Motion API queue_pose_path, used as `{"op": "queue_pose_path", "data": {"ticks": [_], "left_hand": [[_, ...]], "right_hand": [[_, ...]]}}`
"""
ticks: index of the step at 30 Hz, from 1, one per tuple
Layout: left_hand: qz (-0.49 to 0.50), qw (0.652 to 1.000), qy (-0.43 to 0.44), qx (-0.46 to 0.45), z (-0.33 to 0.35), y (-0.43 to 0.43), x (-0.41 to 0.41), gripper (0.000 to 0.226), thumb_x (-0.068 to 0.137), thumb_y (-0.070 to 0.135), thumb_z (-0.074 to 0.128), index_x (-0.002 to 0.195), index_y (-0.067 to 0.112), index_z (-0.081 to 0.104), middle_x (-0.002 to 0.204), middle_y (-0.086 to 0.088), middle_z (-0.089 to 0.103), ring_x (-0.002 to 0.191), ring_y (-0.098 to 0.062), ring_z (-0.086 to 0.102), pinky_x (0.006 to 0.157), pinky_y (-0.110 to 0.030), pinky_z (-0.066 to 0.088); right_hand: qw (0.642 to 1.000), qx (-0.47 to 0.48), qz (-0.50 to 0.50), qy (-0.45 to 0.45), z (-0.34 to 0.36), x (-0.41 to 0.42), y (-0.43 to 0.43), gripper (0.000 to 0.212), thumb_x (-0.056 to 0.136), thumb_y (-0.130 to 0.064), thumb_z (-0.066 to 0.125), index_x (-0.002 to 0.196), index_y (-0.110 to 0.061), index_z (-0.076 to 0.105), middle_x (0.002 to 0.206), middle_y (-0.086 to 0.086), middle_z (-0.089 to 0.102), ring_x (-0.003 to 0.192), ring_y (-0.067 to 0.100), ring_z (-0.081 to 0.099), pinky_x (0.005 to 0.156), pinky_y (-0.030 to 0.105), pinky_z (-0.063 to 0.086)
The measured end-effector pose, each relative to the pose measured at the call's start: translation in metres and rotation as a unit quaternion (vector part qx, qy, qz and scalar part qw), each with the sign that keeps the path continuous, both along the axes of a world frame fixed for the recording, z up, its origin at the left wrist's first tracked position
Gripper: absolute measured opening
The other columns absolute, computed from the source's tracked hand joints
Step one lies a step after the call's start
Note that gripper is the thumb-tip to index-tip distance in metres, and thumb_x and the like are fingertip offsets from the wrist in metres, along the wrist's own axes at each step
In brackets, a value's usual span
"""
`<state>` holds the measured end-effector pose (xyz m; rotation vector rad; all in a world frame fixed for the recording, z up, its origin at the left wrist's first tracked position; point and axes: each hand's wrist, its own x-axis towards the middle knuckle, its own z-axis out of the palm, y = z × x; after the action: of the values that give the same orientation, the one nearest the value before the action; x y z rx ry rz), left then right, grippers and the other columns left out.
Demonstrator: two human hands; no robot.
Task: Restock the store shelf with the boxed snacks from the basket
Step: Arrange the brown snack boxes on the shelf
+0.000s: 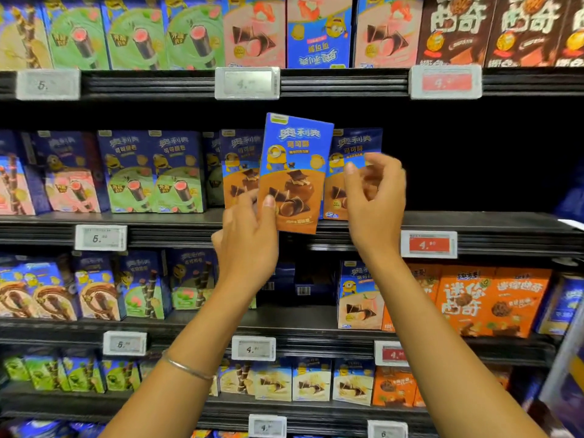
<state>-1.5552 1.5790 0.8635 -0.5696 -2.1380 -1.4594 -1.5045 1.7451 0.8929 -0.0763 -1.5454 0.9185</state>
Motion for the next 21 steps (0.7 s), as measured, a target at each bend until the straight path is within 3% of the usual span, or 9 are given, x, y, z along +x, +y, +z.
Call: {"op": "queue_pose_path", "data": {"ticks": [2,4,7,9,11,14,18,21], "left_hand": [[-0.010,1.000,-0.003,0.001,-0.001,0.013,0.004,0.026,0.111,0.049,0.033,0.126,0.039,0.052,0.119,0.018,0.053,0.132,-0.016,0.046,0.100,-0.035,0.017],[-0.021,1.000,0.005,0.003,-0.002,0.020,0.006,0.021,0.110,0.049,0.036,0.124,0.041,0.050,0.123,0.018,0.058,0.133,-0.014,0.047,0.107,-0.038,0.021],[-0.022,0.999,0.032,-0.031,-0.001,0.022,0.005,0.039,0.108,0.056,0.037,0.139,0.036,0.052,0.133,0.014,0.059,0.140,-0.013,0.042,0.112,-0.041,0.023],[-0.012,0.997,0.061,-0.055,0.001,0.018,0.004,0.055,0.102,0.067,0.030,0.145,0.039,0.050,0.132,0.020,0.054,0.141,-0.011,0.034,0.103,-0.035,0.016],[-0.007,0.997,0.075,-0.035,0.007,0.012,0.000,0.069,0.094,0.075,0.024,0.150,0.042,0.047,0.145,0.017,0.051,0.144,-0.013,0.028,0.106,-0.038,0.019],[0.042,0.997,0.066,0.019,0.015,-0.001,-0.016,0.079,0.094,0.071,0.048,0.159,0.028,0.034,0.163,-0.002,0.036,0.152,-0.025,0.027,0.120,-0.052,0.025],[0.075,0.997,-0.003,-0.026,0.023,-0.019,-0.047,0.102,0.089,0.057,0.074,0.164,0.015,0.019,0.165,-0.011,0.031,0.152,-0.034,0.033,0.119,-0.058,0.032],[0.069,0.996,-0.034,-0.056,0.024,-0.020,-0.062,0.109,0.084,0.063,0.077,0.163,0.016,0.018,0.158,-0.009,0.046,0.144,-0.035,0.046,0.115,-0.060,0.037]], "right_hand": [[0.994,0.008,0.108,-0.018,-0.004,0.001,-0.012,0.038,0.094,-0.044,0.064,0.123,-0.019,0.055,0.119,0.001,0.062,0.102,0.002,0.064,0.076,0.009,0.049],[0.988,0.005,0.145,-0.053,-0.006,0.000,-0.016,0.041,0.094,-0.034,0.069,0.128,-0.021,0.051,0.127,0.000,0.061,0.106,-0.002,0.065,0.074,0.010,0.053],[0.984,-0.017,0.163,-0.077,-0.005,0.000,-0.009,0.048,0.093,-0.023,0.072,0.134,-0.019,0.046,0.129,-0.005,0.059,0.107,-0.008,0.063,0.073,0.010,0.054],[0.981,-0.030,0.179,-0.075,-0.003,0.001,-0.002,0.048,0.092,-0.022,0.074,0.132,-0.021,0.048,0.128,-0.005,0.062,0.108,-0.004,0.064,0.076,0.013,0.055],[0.980,-0.058,0.185,-0.053,-0.001,0.001,0.005,0.044,0.091,-0.021,0.074,0.129,-0.021,0.051,0.124,-0.002,0.066,0.108,0.005,0.068,0.080,0.022,0.059],[0.980,-0.110,0.164,-0.035,0.002,0.005,0.018,0.044,0.092,-0.020,0.074,0.131,-0.019,0.053,0.125,0.002,0.066,0.109,0.009,0.068,0.085,0.031,0.061],[0.988,-0.095,0.114,-0.051,-0.003,0.007,0.028,0.048,0.090,-0.018,0.076,0.132,-0.016,0.054,0.126,-0.001,0.063,0.105,-0.008,0.063,0.078,0.013,0.056],[0.993,-0.058,0.084,-0.066,-0.005,0.005,0.026,0.046,0.088,-0.022,0.077,0.128,-0.018,0.055,0.120,-0.011,0.062,0.099,-0.022,0.056,0.073,0.001,0.047]]}}
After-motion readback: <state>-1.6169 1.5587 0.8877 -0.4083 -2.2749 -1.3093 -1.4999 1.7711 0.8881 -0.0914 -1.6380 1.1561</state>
